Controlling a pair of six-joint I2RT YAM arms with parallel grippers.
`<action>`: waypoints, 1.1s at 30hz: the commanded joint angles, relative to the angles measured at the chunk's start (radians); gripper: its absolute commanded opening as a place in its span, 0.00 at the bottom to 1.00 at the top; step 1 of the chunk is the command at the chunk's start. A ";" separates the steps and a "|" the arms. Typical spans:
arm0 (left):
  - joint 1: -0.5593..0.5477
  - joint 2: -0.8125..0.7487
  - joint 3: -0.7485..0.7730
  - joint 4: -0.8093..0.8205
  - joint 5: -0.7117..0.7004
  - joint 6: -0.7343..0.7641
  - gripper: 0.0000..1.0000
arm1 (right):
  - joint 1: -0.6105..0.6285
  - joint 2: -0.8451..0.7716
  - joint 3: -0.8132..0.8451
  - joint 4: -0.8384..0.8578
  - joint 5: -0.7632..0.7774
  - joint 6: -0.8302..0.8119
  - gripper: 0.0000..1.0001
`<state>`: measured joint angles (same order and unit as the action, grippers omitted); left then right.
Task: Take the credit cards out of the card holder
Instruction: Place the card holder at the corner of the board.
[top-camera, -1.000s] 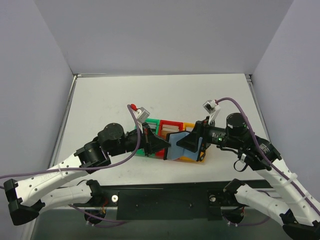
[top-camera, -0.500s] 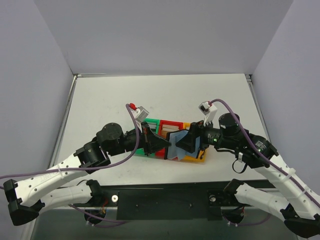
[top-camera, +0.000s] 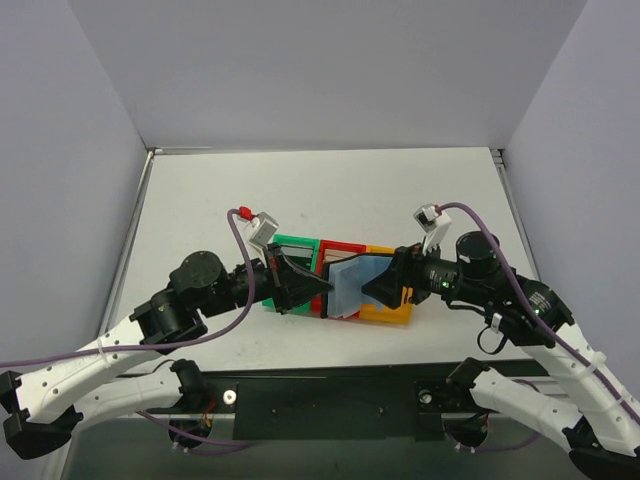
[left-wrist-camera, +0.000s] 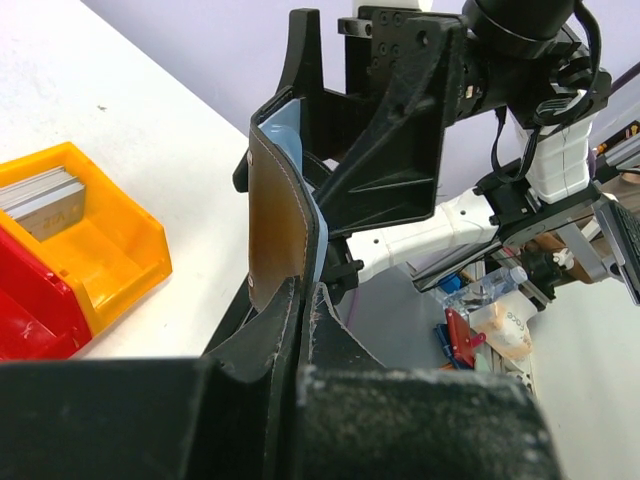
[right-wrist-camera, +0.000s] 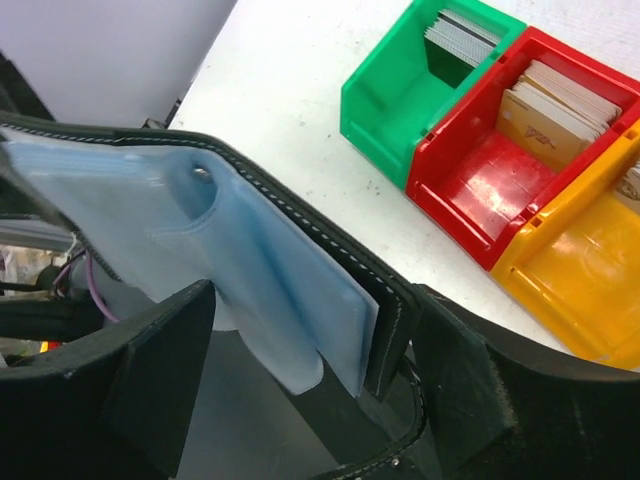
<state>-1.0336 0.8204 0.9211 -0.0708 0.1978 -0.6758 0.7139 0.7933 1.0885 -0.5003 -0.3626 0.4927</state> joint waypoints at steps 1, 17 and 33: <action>-0.006 -0.004 0.041 0.072 0.000 0.001 0.00 | -0.004 -0.025 0.034 0.074 -0.080 0.000 0.75; -0.016 0.115 0.140 0.000 -0.009 0.016 0.00 | 0.082 0.107 0.125 0.008 0.070 -0.052 0.94; -0.014 0.049 0.091 0.017 -0.008 0.009 0.00 | 0.052 0.043 0.070 -0.063 0.194 -0.065 0.92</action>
<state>-1.0454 0.8997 1.0016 -0.1387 0.1658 -0.6655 0.7822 0.8551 1.1732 -0.5411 -0.2173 0.4427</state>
